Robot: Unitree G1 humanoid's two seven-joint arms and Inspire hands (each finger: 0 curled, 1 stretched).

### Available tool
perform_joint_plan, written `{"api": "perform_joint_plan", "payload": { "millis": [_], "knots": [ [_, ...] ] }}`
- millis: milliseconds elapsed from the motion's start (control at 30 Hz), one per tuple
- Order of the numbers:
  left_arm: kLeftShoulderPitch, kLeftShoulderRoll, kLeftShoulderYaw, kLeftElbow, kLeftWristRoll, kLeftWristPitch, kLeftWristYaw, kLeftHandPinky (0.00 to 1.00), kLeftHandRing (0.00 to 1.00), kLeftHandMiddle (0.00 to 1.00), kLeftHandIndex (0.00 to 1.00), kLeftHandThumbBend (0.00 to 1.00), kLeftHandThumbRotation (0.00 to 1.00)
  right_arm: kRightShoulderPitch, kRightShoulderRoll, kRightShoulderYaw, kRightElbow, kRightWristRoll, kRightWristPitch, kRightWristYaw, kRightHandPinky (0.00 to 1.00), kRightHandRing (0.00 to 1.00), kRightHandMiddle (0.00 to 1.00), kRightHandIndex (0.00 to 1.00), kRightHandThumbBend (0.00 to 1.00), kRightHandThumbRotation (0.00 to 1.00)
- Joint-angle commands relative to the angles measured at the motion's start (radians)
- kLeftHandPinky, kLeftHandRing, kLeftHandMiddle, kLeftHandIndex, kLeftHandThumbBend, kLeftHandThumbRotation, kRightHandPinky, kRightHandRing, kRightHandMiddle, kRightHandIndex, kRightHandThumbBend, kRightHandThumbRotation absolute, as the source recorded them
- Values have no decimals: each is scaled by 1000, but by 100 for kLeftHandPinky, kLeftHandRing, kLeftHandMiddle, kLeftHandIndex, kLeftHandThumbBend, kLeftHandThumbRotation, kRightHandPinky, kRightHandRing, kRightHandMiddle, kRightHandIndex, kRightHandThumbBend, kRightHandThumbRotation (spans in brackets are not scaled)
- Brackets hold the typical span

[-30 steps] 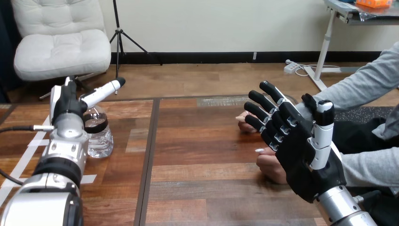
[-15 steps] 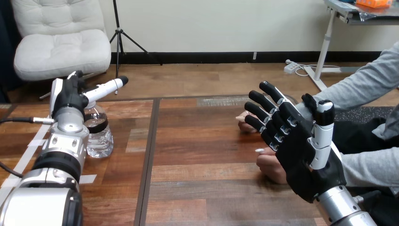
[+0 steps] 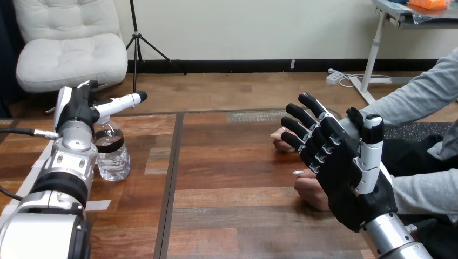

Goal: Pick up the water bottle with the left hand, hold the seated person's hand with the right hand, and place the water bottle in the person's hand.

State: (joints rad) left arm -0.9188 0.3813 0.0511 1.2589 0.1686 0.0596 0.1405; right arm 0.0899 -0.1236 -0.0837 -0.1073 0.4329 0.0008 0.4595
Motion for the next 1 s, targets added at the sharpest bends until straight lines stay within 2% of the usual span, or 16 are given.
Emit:
{"api": "perform_joint_plan", "payload": {
  "millis": [0, 400, 600, 733, 967],
  "knots": [
    [-79, 28, -25, 1, 30, -20, 19, 80, 89, 90, 87, 96, 35, -31, -2, -4, -70, 6, -2, -11, 93, 93, 93, 95, 99, 100],
    [-72, 28, -5, 0, 11, -12, 45, 79, 89, 91, 87, 95, 33, -27, -5, -5, -74, 11, 0, -10, 93, 93, 92, 94, 98, 100],
    [-75, 29, -5, 0, 13, 12, 71, 80, 89, 91, 87, 97, 33, -28, -7, -7, -72, 13, -1, -4, 93, 93, 92, 94, 98, 100],
    [-70, 30, 5, -1, 5, 4, 97, 81, 89, 91, 87, 99, 31, -30, -9, -8, -69, 13, -3, 0, 93, 93, 93, 94, 98, 100],
    [-61, 34, 9, -5, 0, -14, 105, 82, 90, 90, 86, 100, 29, -32, -9, -11, -67, 15, -3, 2, 94, 93, 93, 95, 98, 100]
  ]
}}
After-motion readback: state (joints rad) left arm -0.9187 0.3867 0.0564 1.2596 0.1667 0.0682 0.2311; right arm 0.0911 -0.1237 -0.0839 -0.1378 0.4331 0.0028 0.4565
